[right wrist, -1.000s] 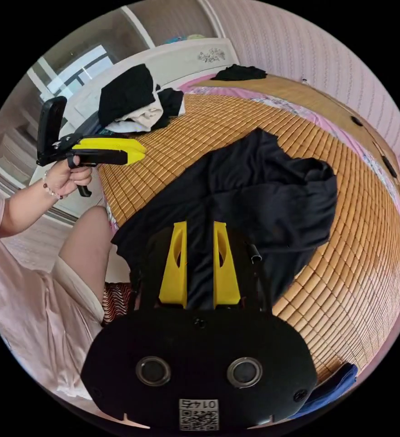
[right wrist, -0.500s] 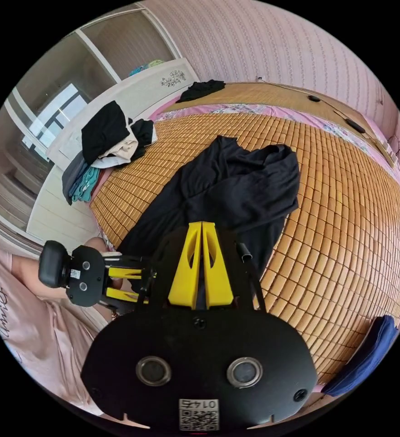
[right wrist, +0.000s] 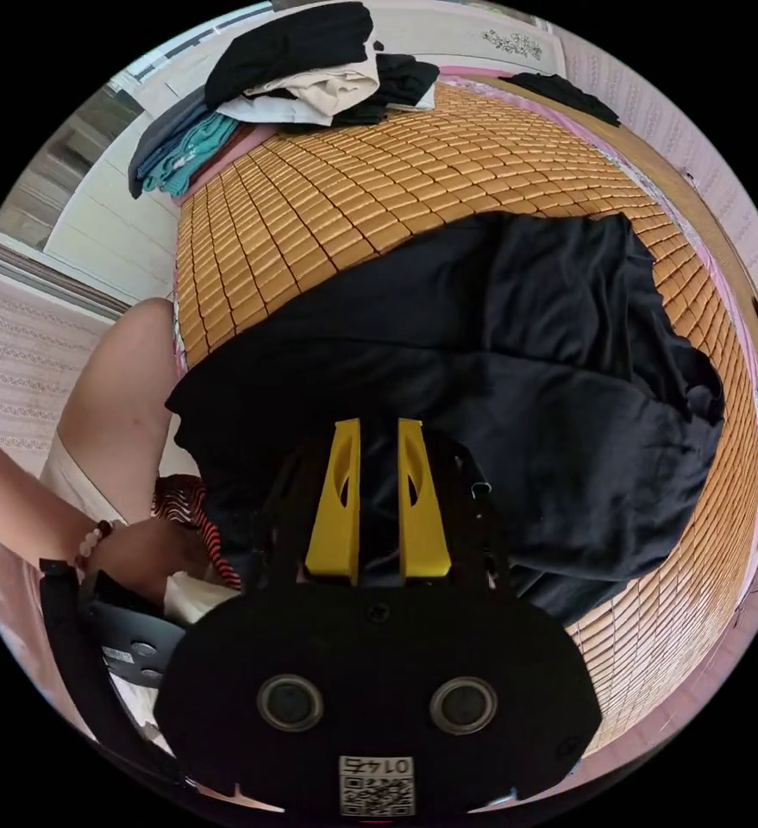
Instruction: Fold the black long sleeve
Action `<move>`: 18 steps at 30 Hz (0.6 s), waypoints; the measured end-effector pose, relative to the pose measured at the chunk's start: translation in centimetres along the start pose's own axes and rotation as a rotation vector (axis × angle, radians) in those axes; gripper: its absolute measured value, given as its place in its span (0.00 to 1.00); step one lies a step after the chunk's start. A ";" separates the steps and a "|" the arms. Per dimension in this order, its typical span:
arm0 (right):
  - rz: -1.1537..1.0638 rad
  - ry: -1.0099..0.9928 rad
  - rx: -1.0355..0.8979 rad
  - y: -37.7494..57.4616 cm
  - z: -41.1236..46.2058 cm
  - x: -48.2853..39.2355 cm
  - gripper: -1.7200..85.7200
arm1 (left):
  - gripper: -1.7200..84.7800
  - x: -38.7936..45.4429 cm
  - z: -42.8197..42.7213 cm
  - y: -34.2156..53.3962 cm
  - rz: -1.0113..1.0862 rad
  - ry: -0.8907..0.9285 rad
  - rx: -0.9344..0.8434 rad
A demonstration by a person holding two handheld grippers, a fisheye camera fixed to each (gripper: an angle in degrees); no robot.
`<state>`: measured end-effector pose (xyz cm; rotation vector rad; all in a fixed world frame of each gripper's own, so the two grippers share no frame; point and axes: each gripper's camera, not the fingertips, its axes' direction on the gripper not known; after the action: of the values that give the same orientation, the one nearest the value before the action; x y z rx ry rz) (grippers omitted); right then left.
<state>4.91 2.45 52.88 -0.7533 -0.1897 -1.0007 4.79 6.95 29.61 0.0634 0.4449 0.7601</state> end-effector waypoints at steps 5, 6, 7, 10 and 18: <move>0.088 -0.125 0.043 1.8 -2.4 2.7 0.02 | 0.01 -1.4 -0.6 1.0 -0.049 0.043 0.018; 0.100 -0.133 0.061 2.2 -2.9 3.0 0.02 | 0.01 -1.6 -1.0 1.3 -0.049 0.044 0.033; 0.114 -0.128 0.087 2.8 -3.7 3.3 0.02 | 0.01 -1.7 -1.2 1.4 -0.049 0.043 0.041; 0.108 -0.095 0.115 4.0 -5.3 3.7 0.02 | 0.01 -2.4 -2.7 2.4 -0.057 0.039 0.098; 0.434 -0.120 0.687 16.3 -18.7 9.7 0.02 | 0.01 -8.5 -12.1 5.9 -0.184 -0.026 0.384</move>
<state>20.06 -11.32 35.78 -0.2030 -0.4277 -0.4242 -9.50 4.23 23.07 0.3859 0.5596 0.4850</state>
